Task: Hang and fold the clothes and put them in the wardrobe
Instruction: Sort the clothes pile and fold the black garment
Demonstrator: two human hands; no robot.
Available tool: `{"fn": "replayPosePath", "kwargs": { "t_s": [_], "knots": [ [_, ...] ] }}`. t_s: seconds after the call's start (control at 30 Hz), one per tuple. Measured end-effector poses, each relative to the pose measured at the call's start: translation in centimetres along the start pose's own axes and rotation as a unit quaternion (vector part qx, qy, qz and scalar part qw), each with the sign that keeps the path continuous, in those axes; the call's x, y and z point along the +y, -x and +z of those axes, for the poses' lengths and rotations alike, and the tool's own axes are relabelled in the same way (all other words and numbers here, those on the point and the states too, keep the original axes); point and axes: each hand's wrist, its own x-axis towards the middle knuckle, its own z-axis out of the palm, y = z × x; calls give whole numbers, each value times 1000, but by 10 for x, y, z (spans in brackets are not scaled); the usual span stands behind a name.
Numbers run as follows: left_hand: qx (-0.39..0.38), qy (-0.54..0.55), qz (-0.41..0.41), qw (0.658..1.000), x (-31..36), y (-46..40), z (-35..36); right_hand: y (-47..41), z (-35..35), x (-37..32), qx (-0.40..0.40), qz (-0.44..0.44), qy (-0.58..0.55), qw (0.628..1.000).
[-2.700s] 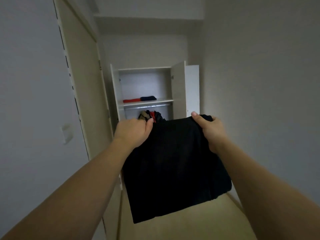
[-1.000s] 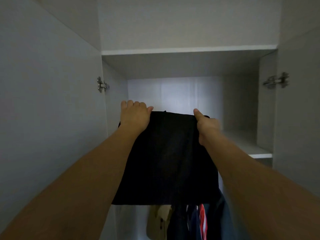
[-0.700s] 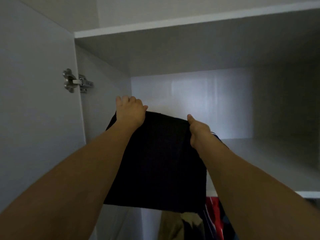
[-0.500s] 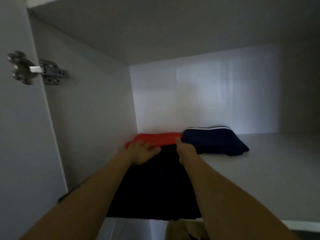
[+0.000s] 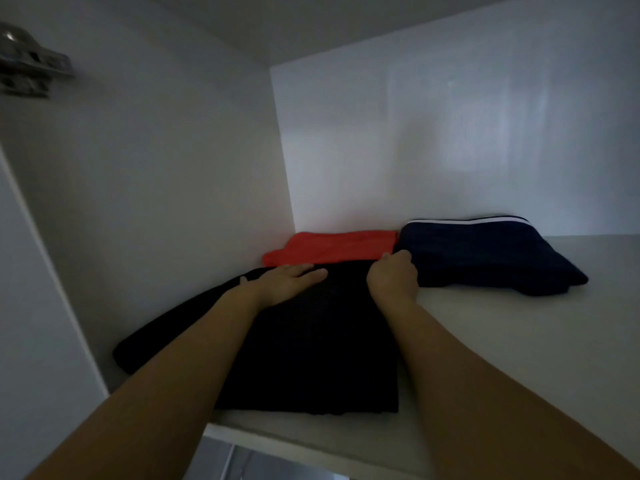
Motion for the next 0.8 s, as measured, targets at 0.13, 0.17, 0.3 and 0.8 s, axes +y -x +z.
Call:
{"fn": "replayPosePath", "kwargs": {
  "t_s": [0.13,0.17,0.3,0.8],
  "knots": [
    [12,9,-8,1000,-2,4,-2,-4,3,0,-1,-8,-12,1000],
    [12,13,-5,1000,-1,5,-3,-6,3,0,-3,-11,-10,1000],
    [7,12,-1,1000,1,7,-4,-10,3,4,-3,-16,-3,1000],
    [33,-87,3,996,26,30,-35,19,-47,-5,33,-11,-103,994]
  ]
}}
